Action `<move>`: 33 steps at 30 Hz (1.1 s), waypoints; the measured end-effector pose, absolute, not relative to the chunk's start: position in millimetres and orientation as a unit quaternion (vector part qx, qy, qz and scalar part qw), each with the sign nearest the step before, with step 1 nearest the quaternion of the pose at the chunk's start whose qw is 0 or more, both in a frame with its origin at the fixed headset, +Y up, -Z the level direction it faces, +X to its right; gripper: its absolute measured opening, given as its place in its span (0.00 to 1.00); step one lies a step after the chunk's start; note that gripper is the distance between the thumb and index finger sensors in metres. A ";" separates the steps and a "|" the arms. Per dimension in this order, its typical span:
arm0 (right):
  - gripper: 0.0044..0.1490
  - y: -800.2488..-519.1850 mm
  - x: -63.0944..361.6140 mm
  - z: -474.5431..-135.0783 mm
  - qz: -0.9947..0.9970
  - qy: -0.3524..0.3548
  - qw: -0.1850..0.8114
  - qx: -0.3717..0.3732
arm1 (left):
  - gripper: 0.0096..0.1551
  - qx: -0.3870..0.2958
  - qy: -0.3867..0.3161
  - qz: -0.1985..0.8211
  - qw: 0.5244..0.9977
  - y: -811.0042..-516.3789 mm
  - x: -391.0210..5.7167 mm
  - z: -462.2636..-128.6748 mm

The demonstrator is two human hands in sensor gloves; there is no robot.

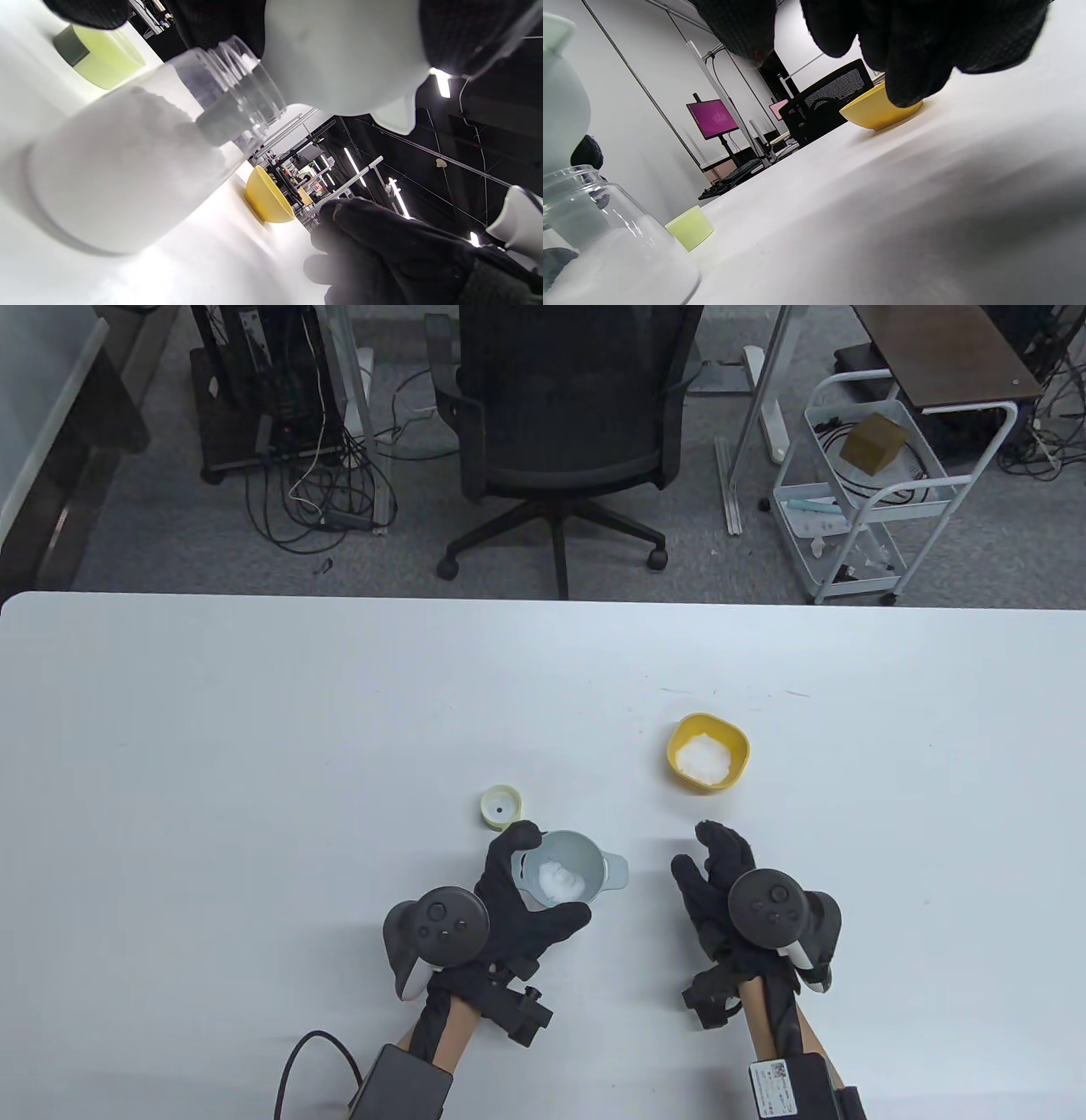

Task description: Unscrew the press dispenser and pour salt into it

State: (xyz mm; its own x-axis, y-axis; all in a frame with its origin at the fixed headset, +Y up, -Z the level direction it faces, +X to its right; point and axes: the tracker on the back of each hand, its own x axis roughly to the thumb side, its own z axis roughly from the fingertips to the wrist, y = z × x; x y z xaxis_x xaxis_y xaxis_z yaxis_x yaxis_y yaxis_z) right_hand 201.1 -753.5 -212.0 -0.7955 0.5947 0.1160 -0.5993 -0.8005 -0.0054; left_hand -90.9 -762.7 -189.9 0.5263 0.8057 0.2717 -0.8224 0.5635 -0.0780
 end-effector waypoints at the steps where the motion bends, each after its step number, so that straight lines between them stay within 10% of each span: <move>1: 0.42 -753.6 201.1 -212.0 0.947 -0.021 0.315 0.054 | 0.73 0.031 -0.140 0.466 0.873 -762.4 -90.9 -189.9; 33: 0.42 -755.3 198.8 -212.0 0.950 -0.011 0.306 0.059 | 0.73 0.015 -0.129 0.457 0.880 -773.0 -95.9 -192.2</move>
